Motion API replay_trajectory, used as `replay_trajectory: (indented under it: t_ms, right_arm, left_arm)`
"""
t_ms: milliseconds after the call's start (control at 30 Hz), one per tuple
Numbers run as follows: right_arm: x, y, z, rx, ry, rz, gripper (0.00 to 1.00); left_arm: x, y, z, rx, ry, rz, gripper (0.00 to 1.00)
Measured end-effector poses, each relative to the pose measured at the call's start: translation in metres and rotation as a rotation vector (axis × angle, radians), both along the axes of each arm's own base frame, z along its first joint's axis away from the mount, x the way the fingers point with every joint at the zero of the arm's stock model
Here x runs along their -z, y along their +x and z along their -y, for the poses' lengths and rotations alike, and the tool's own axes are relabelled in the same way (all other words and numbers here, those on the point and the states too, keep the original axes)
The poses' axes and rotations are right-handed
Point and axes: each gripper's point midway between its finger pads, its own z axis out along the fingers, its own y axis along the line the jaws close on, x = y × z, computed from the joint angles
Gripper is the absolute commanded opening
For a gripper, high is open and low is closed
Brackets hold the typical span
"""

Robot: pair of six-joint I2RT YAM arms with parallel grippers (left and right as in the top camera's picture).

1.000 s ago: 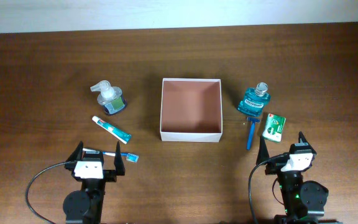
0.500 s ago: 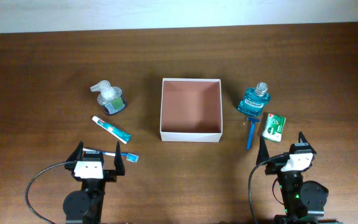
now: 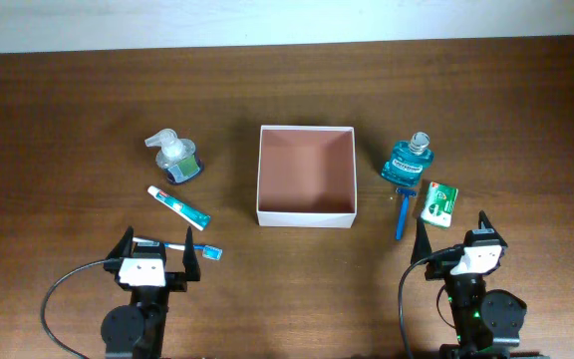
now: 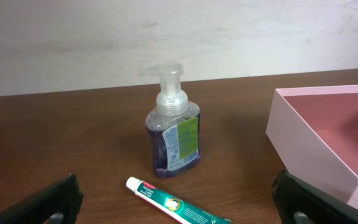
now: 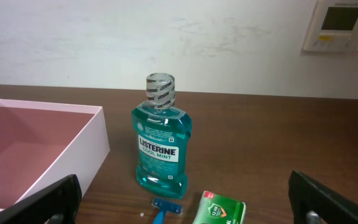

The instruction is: Pack container

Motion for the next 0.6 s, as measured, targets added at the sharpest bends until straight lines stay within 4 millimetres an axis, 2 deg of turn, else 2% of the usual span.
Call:
replay_trajectory:
  t_ms: [600]
  right_arm:
    - [0.0002,0.0,0.002,0.011,-0.001,-0.001,0.99]
  left_arm:
    - [0.0,0.0,0.0001,0.0,0.0,0.0,0.99]
